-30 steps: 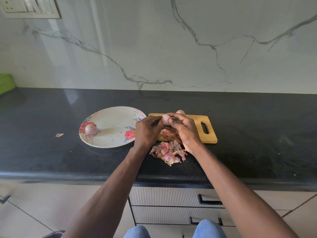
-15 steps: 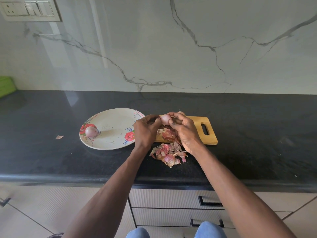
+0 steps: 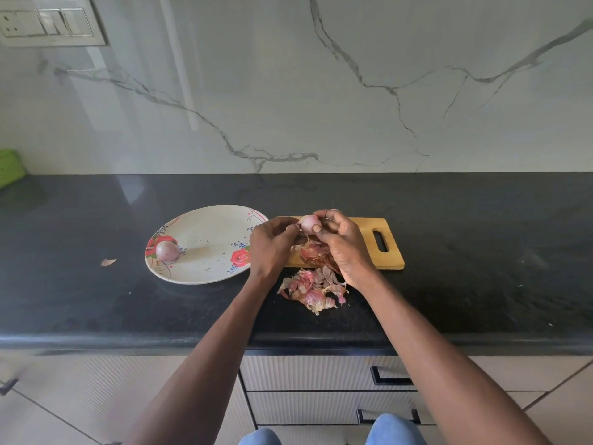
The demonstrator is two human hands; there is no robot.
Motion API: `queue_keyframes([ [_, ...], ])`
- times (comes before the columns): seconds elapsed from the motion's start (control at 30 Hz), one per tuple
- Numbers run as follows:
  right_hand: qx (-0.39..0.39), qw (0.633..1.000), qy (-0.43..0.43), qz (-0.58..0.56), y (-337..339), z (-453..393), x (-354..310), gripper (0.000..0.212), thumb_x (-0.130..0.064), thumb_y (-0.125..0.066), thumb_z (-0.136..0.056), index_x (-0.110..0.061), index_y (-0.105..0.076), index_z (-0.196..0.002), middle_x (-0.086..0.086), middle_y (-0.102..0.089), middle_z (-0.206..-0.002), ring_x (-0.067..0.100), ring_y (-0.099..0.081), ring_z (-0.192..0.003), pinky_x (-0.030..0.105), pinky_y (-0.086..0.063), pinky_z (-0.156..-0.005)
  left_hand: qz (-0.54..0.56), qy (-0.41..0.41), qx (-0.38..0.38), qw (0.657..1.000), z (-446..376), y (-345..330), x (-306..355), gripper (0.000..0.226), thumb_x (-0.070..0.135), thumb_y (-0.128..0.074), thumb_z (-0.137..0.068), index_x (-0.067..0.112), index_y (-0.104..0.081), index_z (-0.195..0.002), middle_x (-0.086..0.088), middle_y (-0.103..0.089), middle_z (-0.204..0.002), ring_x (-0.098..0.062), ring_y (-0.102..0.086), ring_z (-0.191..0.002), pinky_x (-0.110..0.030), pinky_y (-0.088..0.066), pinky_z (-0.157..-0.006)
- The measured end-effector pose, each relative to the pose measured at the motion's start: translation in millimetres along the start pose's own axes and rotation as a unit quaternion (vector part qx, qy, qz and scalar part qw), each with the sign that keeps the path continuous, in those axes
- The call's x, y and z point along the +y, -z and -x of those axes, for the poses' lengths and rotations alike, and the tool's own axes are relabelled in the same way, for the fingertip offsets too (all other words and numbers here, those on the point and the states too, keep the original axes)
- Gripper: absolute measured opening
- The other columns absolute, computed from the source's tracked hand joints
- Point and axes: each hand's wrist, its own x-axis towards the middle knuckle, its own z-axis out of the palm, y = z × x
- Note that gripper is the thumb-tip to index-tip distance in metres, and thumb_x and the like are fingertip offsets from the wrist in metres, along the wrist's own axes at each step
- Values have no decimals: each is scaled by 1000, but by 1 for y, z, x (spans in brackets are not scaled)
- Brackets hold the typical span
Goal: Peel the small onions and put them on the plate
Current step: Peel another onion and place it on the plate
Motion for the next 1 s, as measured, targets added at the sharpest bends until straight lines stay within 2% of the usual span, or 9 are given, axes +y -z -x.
queue_keyframes([
  [0.13,21,1000,2,19,3,0,-5,20,-10,-70,-89,-10,-74,-108,6,-75,-105,18,-71,-99,30,-57,-88,-128,-92,-18,987,6,-1,3,34,19,-73,-91,8,-71,-123,0,-74,-112,-7,-73,-97,-22,-59,-82],
  [0.3,49,997,3,56,5,0,-7,21,-13,-65,-93,-11,-78,-109,2,-74,-108,5,-66,-96,12,-49,-79,-189,-139,-35,971,9,-1,4,31,15,-72,-92,9,-72,-123,-2,-76,-107,-2,-71,-94,-15,-56,-81],
  [0.47,4,985,38,169,4,1,0,31,-28,-68,-94,-14,-73,-121,0,-71,-122,11,-63,-115,26,-48,-100,-181,-130,-27,974,9,1,3,25,16,-72,-92,10,-75,-117,-4,-78,-100,1,-71,-86,-17,-57,-78],
  [0.53,6,979,56,196,4,1,0,35,-28,-74,-90,-13,-73,-122,-1,-70,-120,11,-62,-113,24,-48,-98,-187,-127,-27,974,8,1,2,24,17,-72,-93,10,-75,-116,-5,-78,-100,2,-71,-84,-19,-58,-78],
  [0.6,7,981,59,185,5,1,-1,31,-20,-75,-89,-14,-73,-119,-2,-68,-117,11,-62,-109,19,-50,-93,-194,-120,-23,973,5,2,1,24,20,-72,-93,9,-75,-114,-5,-78,-98,-4,-72,-85,-29,-61,-80],
  [0.7,-25,988,28,151,5,-1,2,31,-10,-73,-89,-19,-73,-119,0,-70,-119,16,-65,-111,31,-55,-96,-190,-115,0,975,2,5,0,24,19,-72,-92,8,-76,-113,-5,-77,-96,-13,-74,-85,-37,-61,-80],
  [0.77,-29,991,21,129,5,-2,4,34,-5,-72,-88,-19,-71,-120,2,-71,-119,17,-67,-111,38,-56,-96,-197,-135,0,971,2,5,1,23,14,-72,-92,8,-76,-113,-5,-77,-96,-14,-72,-85,-32,-60,-78],
  [0.9,-19,997,23,76,6,-2,1,30,4,-68,-88,-10,-66,-114,9,-69,-118,20,-67,-111,29,-57,-89,-206,-167,-23,964,5,3,4,23,12,-73,-91,7,-76,-113,-2,-72,-103,-1,-65,-85,-9,-49,-74],
  [1.0,-20,997,28,68,5,-1,0,31,5,-69,-87,-15,-67,-110,11,-68,-119,19,-67,-110,29,-57,-89,-209,-167,-15,963,4,2,2,20,15,-74,-91,7,-77,-110,-3,-73,-104,-7,-66,-86,-13,-52,-74],
])
